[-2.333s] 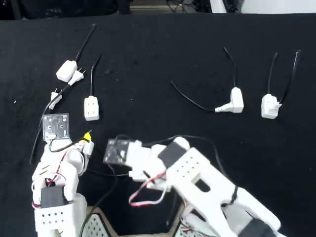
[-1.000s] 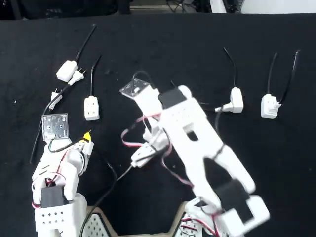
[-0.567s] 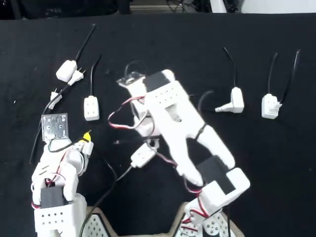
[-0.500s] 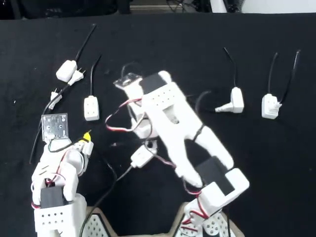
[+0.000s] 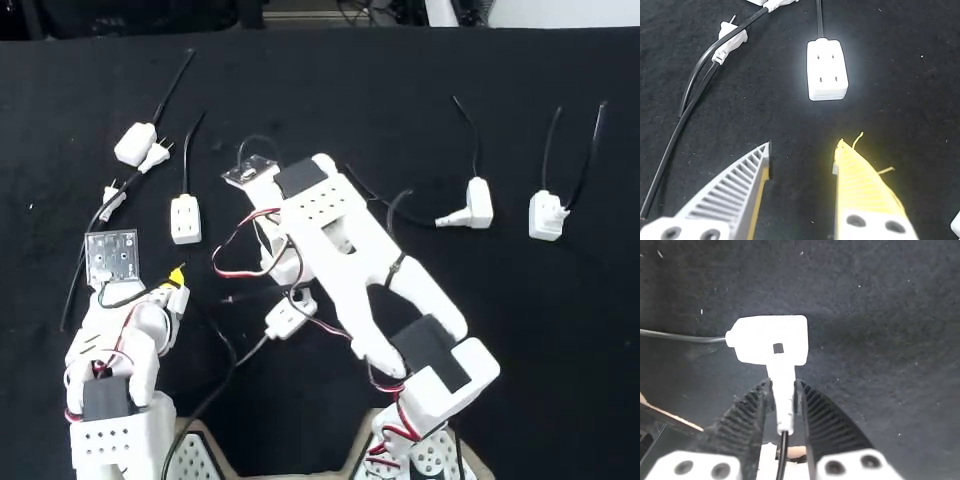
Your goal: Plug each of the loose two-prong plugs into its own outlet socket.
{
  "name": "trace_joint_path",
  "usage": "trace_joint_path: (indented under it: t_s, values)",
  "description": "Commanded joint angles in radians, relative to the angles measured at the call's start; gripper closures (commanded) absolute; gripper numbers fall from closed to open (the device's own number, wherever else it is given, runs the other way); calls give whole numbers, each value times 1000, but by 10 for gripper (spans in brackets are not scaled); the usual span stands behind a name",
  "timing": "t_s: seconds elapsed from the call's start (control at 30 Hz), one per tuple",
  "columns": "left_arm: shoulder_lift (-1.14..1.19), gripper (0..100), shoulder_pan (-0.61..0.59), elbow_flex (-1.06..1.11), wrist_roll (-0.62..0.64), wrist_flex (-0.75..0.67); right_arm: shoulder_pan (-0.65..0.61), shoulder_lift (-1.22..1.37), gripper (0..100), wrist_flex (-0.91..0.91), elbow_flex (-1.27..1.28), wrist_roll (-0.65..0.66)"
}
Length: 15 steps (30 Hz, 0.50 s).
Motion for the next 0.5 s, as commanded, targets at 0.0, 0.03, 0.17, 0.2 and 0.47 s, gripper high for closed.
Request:
trace_joint_path:
  t_s: [0.0, 0.03, 0.17, 0.2, 0.47]
  values:
    - [-6, 788, -4, -25, 11, -18, 8, -4, 988, -14, -18, 32]
    - [-6, 788, -4, -25, 11, -18, 8, -4, 988, -11, -16, 60]
    - [-6, 788, -4, -25, 11, -18, 8, -5, 988, -8, 7, 114]
    - [-6, 788, -4, -25, 11, -18, 8, -5, 988, -9, 15, 114]
    - [-6, 788, -4, -25, 11, -18, 55, -5, 988, -46, 38, 149]
